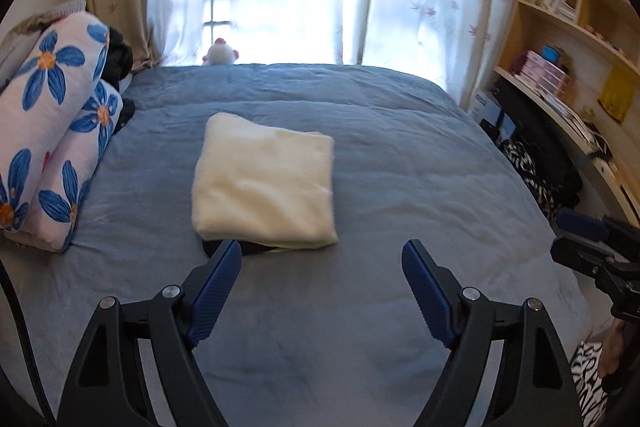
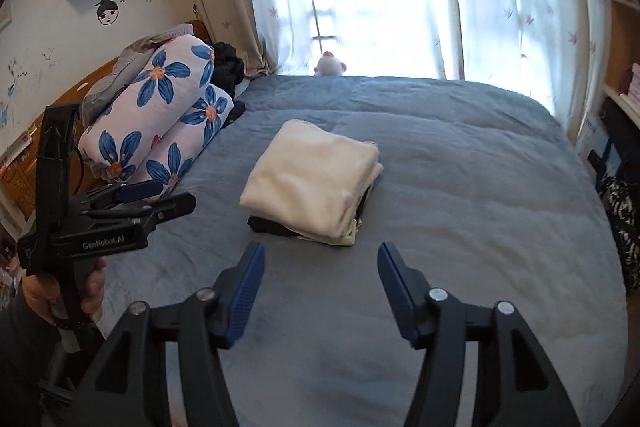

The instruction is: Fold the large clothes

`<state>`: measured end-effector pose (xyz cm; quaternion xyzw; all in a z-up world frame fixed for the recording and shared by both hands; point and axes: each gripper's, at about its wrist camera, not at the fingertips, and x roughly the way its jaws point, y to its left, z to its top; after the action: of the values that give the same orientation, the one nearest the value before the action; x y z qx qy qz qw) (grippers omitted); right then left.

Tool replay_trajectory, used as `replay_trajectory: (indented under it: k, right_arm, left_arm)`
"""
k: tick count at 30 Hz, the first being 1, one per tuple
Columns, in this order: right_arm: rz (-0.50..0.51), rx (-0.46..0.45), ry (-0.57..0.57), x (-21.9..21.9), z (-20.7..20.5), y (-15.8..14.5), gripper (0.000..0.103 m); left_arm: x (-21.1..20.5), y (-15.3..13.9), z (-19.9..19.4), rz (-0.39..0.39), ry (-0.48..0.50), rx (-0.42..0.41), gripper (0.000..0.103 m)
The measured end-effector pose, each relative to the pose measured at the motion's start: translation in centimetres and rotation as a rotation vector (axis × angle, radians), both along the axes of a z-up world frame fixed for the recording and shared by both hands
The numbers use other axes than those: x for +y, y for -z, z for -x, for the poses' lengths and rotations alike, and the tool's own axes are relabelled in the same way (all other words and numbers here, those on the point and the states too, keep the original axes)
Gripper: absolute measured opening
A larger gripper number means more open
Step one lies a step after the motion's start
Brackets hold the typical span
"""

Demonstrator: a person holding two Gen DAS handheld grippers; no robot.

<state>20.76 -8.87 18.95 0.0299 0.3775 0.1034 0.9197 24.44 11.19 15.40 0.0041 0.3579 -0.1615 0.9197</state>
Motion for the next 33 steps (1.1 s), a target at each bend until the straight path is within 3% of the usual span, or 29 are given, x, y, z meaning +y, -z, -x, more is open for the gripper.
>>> replay_trajectory:
  k: [5, 7, 9, 12, 14, 16, 19, 25, 33]
  right_arm:
    - [0.005, 0.008, 0.065, -1.5, 5.7, 2.6, 0.06]
    - [0.018, 0.011, 0.1, -2.2, 7.8, 4.5, 0.06]
    - [0.033, 0.019, 0.142, -3.0, 9.7, 6.7, 0.06]
    - [0.005, 0.031, 0.201, -4.1, 12.3, 9.7, 0.061]
    - [-0.031, 0.04, 0.235, -5.0, 14.2, 11.4, 0.063]
    - [-0.046, 0.046, 0.271, -5.5, 15.5, 12.8, 0.08]
    - [-0.065, 0.044, 0.308, -5.9, 17.6, 14.5, 0.095]
    - [-0.047, 0.013, 0.384, -6.1, 20.1, 16.4, 0.103]
    - [-0.006, 0.034, 0.371, -5.4, 20.8, 18.2, 0.103]
  left_arm:
    - [-3.1, 1.4, 7.8, -0.011, 0.036, -0.075, 0.09]
    - [-4.0, 2.7, 10.8, -0.011, 0.01, -0.124, 0.092]
    - [-4.9, 4.5, 13.9, -0.019, -0.039, -0.172, 0.102]
    - [-5.9, 7.0, 16.9, -0.012, -0.063, -0.208, 0.102]
    - [-6.7, 8.8, 18.2, -0.019, -0.092, -0.176, 0.102]
    - [-7.2, 10.3, 19.1, -0.001, -0.107, -0.138, 0.102]
    - [-7.9, 12.5, 20.1, -0.006, -0.135, -0.1, 0.102]
    - [-9.1, 15.6, 22.3, -0.057, -0.185, -0.057, 0.102]
    - [-9.6, 17.9, 22.8, -0.081, -0.197, 0.055, 0.102]
